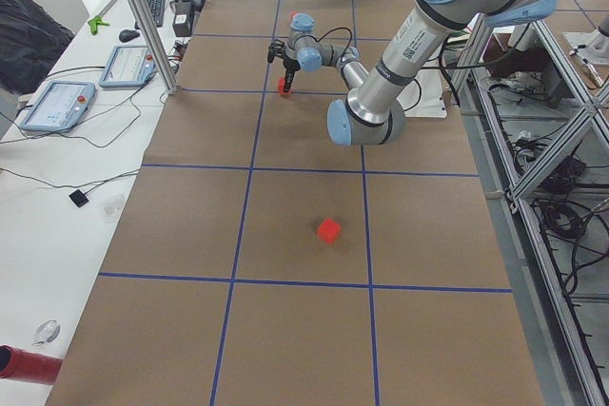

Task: Form red blocks into L shape at center
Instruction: 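Carry the red cube toward the center grid line and set it down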

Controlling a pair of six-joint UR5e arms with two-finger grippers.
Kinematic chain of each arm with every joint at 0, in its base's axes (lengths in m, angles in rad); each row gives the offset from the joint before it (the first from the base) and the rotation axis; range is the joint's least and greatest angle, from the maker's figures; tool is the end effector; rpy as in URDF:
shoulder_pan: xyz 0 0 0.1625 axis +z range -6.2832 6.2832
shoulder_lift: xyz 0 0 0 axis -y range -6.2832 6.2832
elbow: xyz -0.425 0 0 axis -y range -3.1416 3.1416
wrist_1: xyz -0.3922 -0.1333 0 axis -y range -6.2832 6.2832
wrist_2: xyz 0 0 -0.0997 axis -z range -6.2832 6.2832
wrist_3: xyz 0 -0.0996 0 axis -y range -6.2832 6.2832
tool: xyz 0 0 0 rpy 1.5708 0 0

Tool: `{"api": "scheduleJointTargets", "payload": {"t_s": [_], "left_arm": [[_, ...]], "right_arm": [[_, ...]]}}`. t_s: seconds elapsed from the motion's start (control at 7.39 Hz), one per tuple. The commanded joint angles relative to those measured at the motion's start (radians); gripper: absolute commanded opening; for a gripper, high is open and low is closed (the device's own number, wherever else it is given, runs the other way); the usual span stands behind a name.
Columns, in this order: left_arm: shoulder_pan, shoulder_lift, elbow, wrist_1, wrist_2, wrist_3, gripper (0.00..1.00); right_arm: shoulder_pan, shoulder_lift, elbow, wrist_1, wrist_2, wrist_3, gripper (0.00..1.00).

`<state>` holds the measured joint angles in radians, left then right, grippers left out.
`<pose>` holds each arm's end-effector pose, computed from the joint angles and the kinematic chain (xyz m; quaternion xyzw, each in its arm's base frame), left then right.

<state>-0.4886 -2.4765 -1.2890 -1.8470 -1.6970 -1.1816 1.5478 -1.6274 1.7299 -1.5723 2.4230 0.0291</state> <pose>0.6427 -0.4784 0.1790 0.1331 0.4171 -0.0172 0.8989 0.0475 -0.4731 0.6019 0.0352 -0.4139 -0.0181 0.9095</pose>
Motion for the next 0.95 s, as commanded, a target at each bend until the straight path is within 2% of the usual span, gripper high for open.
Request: {"api": "scheduleJointTargets", "payload": {"t_s": [0.0,0.14,0.27,0.68,0.81], "left_arm": [[0.001,0.001,0.01,0.0,0.002,0.0,0.0],[-0.001,0.001,0.011,0.0,0.002,0.008,0.44],[-0.001,0.001,0.01,-0.001,0.002,0.01,0.99],[-0.018,0.001,-0.007,-0.005,0.0,0.007,1.0],[-0.053,0.002,-0.054,0.002,-0.013,0.01,1.0]], "right_arm": [[0.0,0.0,-0.001,0.0,-0.001,0.0,0.99],[0.0,0.0,-0.001,0.0,-0.001,0.0,0.99],[0.0,0.0,-0.001,0.0,-0.001,-0.002,0.99],[-0.005,0.003,0.016,0.0,-0.002,-0.003,0.99],[-0.006,0.003,0.016,0.038,-0.002,-0.002,0.99]]}}
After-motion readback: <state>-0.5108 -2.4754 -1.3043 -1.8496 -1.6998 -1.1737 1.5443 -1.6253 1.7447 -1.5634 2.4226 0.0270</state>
